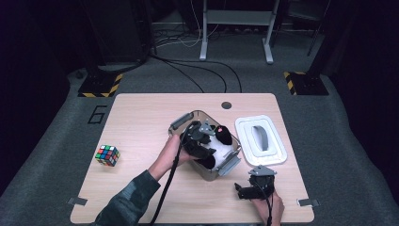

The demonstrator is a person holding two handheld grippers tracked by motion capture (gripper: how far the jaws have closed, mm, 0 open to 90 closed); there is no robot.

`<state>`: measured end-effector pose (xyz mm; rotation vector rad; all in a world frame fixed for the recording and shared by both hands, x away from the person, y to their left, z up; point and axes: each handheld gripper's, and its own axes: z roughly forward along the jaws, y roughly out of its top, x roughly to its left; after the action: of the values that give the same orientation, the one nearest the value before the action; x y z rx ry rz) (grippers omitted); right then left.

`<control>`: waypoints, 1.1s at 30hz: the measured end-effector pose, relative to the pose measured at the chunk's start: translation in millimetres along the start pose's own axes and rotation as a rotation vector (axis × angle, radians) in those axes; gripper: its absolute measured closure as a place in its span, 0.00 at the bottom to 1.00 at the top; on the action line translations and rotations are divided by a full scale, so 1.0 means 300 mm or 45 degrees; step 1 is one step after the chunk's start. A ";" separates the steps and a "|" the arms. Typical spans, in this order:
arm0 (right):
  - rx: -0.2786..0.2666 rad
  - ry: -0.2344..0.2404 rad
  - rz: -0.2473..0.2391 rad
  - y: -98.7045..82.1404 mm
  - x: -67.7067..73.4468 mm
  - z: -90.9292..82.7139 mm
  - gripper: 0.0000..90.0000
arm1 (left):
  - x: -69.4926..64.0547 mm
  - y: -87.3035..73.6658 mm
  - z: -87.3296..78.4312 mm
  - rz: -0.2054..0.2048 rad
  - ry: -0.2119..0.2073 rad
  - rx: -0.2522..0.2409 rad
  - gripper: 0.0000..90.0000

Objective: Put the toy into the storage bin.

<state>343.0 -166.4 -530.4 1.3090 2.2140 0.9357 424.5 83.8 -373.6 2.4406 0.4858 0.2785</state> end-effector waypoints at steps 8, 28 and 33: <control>0.001 0.000 0.000 0.000 0.000 0.000 0.00 | -0.003 0.006 0.036 0.004 -0.022 0.050 0.61; 0.003 0.006 -0.003 0.000 -0.001 -0.001 0.00 | 0.030 -0.100 -0.121 -0.131 -0.009 -0.066 0.36; 0.003 0.006 -0.003 0.000 -0.001 -0.001 0.00 | 0.014 -0.093 -0.092 -0.115 0.006 -0.042 0.37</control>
<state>342.9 -166.7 -530.3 1.3060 2.2200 0.9367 412.1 121.0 -368.9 2.3793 0.5872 0.2522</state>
